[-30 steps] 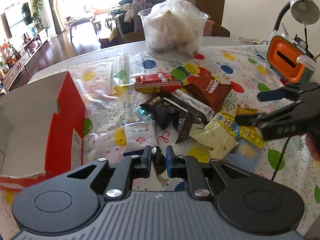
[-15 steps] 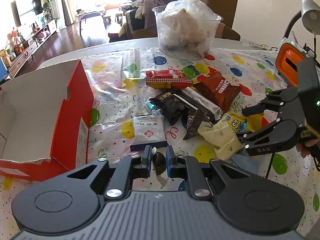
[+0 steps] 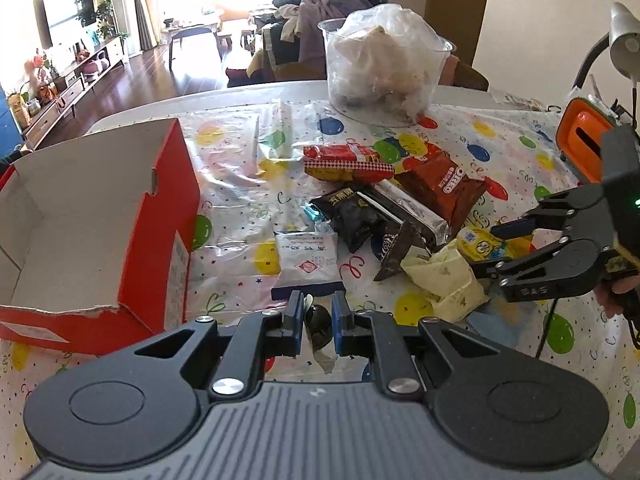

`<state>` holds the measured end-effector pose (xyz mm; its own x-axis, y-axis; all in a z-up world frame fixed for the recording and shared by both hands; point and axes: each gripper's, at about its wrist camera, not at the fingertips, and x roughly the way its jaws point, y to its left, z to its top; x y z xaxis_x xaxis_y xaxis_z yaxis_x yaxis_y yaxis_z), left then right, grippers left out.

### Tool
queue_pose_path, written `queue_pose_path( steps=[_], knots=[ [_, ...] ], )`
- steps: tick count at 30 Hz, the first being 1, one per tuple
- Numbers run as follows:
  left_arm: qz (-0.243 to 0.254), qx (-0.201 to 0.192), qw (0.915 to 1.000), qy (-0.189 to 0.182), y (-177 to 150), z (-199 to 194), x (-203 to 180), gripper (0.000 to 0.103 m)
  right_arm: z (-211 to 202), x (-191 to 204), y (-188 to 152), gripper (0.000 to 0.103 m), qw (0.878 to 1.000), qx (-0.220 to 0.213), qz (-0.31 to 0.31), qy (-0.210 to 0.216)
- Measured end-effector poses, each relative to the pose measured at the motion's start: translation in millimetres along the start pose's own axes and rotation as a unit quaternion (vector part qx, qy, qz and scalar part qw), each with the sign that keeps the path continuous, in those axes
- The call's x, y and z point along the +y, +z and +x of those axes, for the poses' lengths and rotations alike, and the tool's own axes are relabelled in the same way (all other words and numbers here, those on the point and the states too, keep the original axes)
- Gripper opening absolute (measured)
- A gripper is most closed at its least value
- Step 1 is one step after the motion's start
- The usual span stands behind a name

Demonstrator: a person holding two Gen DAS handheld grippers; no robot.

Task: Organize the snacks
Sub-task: 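Lift the yellow Minion pouch with the right gripper toward the box, then lower the pouch into the box and open the right gripper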

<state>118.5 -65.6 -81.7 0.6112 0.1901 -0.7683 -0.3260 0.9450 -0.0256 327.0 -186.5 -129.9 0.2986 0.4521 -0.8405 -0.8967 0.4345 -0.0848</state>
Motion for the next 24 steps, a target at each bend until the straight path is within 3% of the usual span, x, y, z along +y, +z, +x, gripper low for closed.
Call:
queue_pose_path(
  steps=[7, 13, 24],
  knots=[
    [-0.006, -0.014, 0.9999, -0.006, 2.9, -20.9, 13.1, 0.014, -54.0, 2.4, 16.6, 0.051, 0.998, -0.052, 0.039, 0.000],
    [0.000, -0.030, 0.9994, -0.014, 8.6, -42.9, 33.6, 0.014, -89.3, 36.8, 47.6, 0.051, 0.993, -0.098, 0.050, 0.029],
    [0.001, -0.065, 0.9979, 0.002, 21.9, -79.5, 117.0, 0.014, -89.2, 126.6, 124.7, 0.051, 0.987, -0.127, 0.055, 0.084]
  ],
)
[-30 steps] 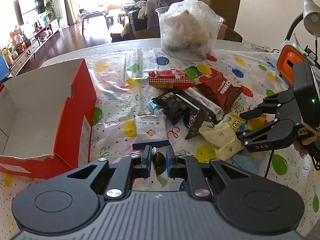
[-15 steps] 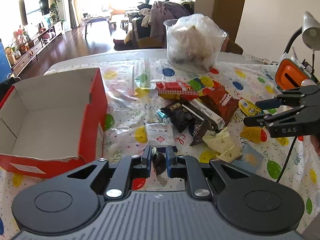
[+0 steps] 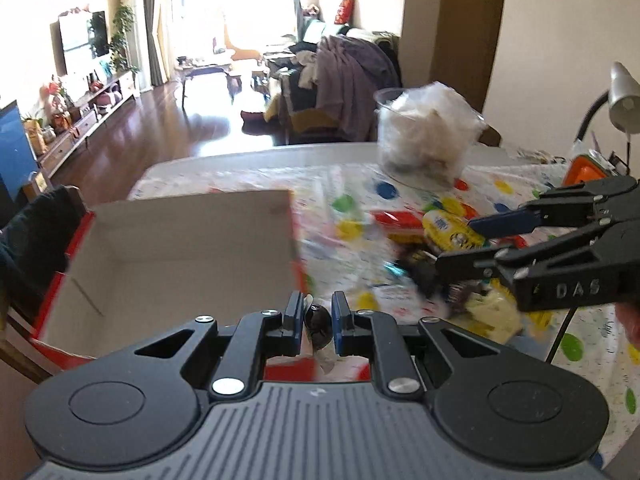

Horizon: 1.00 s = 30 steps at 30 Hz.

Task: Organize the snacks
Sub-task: 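Lower the pouch into the box and open the right gripper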

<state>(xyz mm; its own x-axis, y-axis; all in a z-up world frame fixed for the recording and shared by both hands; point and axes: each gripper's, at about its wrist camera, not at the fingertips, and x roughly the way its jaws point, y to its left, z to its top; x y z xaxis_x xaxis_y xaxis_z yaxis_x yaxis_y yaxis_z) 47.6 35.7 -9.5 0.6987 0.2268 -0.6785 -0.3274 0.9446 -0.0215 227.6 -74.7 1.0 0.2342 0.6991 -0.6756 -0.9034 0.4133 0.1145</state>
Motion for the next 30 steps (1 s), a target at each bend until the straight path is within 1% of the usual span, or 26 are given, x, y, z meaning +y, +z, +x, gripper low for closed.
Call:
queue_pose_path(
  steps=[5, 9, 16, 20, 25, 30],
  knots=[
    [-0.004, 0.000, 0.9998, 0.018, 6.7, -0.5, 47.0, 0.014, 36.6, 33.8, 27.1, 0.051, 1.000, 0.004, 0.001, 0.009],
    [-0.011, 0.004, 0.9994, 0.033, 13.6, 8.0, 82.5, 0.014, 63.6, 55.4, 44.4, 0.051, 1.000, 0.009, -0.002, 0.008],
    [-0.019, 0.020, 0.9980, 0.056, 22.5, 30.9, 131.6, 0.014, 115.5, 84.1, 64.0, 0.051, 0.999, 0.039, 0.002, 0.000],
    [-0.015, 0.034, 0.9973, 0.063, 24.9, 48.5, 146.6, 0.014, 141.8, 95.0, 71.2, 0.051, 0.998, 0.056, 0.002, -0.004],
    [-0.013, 0.065, 0.9952, 0.072, 17.8, 68.6, 156.7, 0.014, 169.1, 101.9, 67.2, 0.051, 0.997, 0.074, 0.000, -0.010],
    [-0.006, 0.094, 0.9929, 0.072, 6.8, 84.6, 161.6, 0.014, 181.7, 109.2, 59.2, 0.051, 0.996, 0.092, -0.006, -0.016]
  ],
)
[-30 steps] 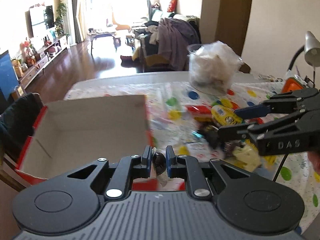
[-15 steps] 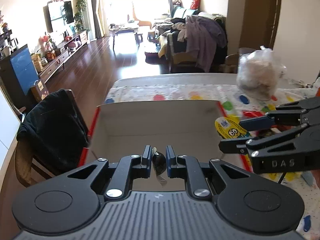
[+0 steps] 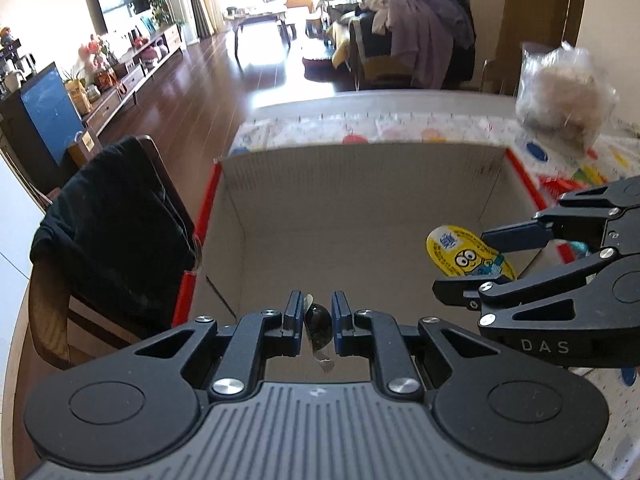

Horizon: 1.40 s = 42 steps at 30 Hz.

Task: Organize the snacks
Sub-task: 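Lower the pouch into the box and open the right gripper, then move both grippers back over the snack pile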

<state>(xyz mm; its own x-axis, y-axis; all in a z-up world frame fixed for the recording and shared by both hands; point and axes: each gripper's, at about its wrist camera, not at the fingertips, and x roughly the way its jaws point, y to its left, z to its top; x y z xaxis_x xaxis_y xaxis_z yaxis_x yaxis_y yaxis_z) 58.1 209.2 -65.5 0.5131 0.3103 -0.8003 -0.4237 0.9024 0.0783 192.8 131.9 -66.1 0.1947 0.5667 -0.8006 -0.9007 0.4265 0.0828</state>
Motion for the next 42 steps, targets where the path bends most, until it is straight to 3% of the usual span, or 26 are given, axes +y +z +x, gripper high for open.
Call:
queue_pose_path(
  steps=[8, 18, 22, 27, 29, 31, 42],
  knots=[
    [0.004, 0.029, 0.9996, -0.002, -12.9, 15.1, -3.0, 0.015, 7.9, 2.0, -9.4, 0.053, 1.000, 0.017, 0.000, 0.001],
    [-0.006, 0.019, 0.9998, -0.008, -19.1, 5.1, -2.0, 0.015, -18.9, -4.1, -18.7, 0.064, 1.000, -0.004, 0.008, 0.011],
    [-0.011, 0.006, 0.9998, -0.016, -18.8, -7.1, -2.5, 0.028, -34.3, -7.4, -20.9, 0.065, 1.000, -0.018, 0.013, 0.014],
    [-0.017, -0.014, 0.9993, -0.030, -18.9, -27.0, -9.1, 0.032, -56.2, -12.0, -25.4, 0.070, 0.999, -0.037, 0.024, 0.019],
    [-0.017, -0.026, 0.9988, -0.038, -20.2, -37.4, -13.9, 0.052, -66.0, -15.0, -29.3, 0.072, 0.998, -0.045, 0.029, 0.020],
    [-0.016, -0.041, 0.9981, -0.043, -20.6, -47.4, -20.8, 0.064, -76.0, -18.9, -33.5, 0.073, 0.998, -0.052, 0.038, 0.024],
    [0.006, -0.092, 0.9924, -0.081, -17.4, -89.0, -74.1, 0.077, -139.6, -51.2, -74.6, 0.088, 0.993, -0.095, 0.072, 0.007]
  ],
)
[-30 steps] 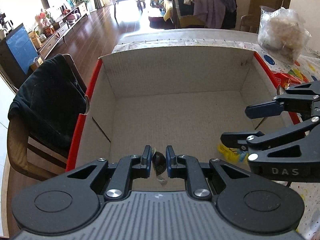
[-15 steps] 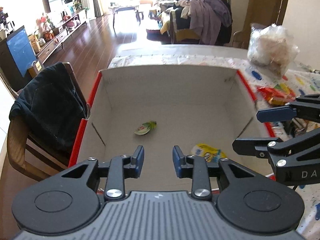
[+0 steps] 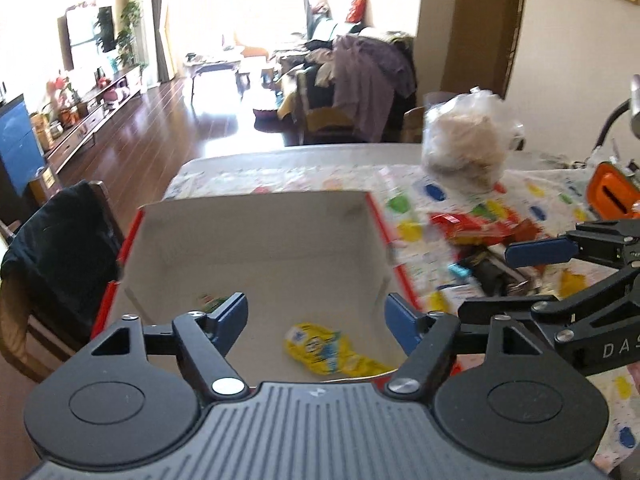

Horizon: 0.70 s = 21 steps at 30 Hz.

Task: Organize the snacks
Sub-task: 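Move both grippers back over the snack pile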

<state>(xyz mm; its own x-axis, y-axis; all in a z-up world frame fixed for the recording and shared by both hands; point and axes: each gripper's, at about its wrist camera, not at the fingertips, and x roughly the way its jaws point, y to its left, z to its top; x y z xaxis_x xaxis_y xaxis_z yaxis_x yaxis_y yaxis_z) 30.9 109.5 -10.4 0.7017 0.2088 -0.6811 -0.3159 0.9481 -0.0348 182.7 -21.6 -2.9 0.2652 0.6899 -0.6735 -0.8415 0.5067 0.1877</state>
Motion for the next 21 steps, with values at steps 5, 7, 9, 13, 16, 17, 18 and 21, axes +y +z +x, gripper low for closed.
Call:
queue_pose_path(
  steps=[5, 7, 9, 13, 16, 17, 18, 21],
  knots=[
    [0.013, -0.013, 0.9995, -0.026, 3.7, -2.1, -36.6, 0.084, -31.0, -26.4, -17.1, 0.094, 1.000, -0.015, 0.013, -0.024],
    [0.014, -0.013, 0.9992, -0.036, 4.7, 0.0, -51.6, 0.086, -41.8, -38.3, -24.9, 0.102, 0.999, -0.016, 0.018, -0.037],
    [0.014, -0.012, 0.9988, -0.046, 5.3, 3.8, -67.4, 0.088, -52.6, -51.7, -33.9, 0.103, 0.998, -0.022, 0.024, -0.050],
    [0.010, -0.011, 0.9985, -0.053, 4.0, 12.0, -98.9, 0.094, -66.0, -80.6, -51.0, 0.103, 0.996, -0.013, 0.036, -0.076],
    [0.010, -0.001, 0.9982, -0.060, 1.9, 24.0, -119.7, 0.095, -72.8, -101.0, -62.0, 0.103, 0.995, -0.003, 0.036, -0.094],
    [0.011, 0.004, 0.9980, -0.062, 1.2, 29.4, -127.3, 0.095, -73.4, -108.4, -66.0, 0.103, 0.994, 0.002, 0.033, -0.100],
    [0.013, 0.010, 0.9978, -0.064, -0.1, 34.6, -134.7, 0.095, -73.8, -113.7, -69.9, 0.103, 0.994, 0.006, 0.029, -0.104],
    [0.021, 0.028, 0.9976, -0.060, -2.4, 52.6, -156.0, 0.095, -69.8, -131.6, -81.6, 0.103, 0.993, 0.025, 0.021, -0.115]
  ],
)
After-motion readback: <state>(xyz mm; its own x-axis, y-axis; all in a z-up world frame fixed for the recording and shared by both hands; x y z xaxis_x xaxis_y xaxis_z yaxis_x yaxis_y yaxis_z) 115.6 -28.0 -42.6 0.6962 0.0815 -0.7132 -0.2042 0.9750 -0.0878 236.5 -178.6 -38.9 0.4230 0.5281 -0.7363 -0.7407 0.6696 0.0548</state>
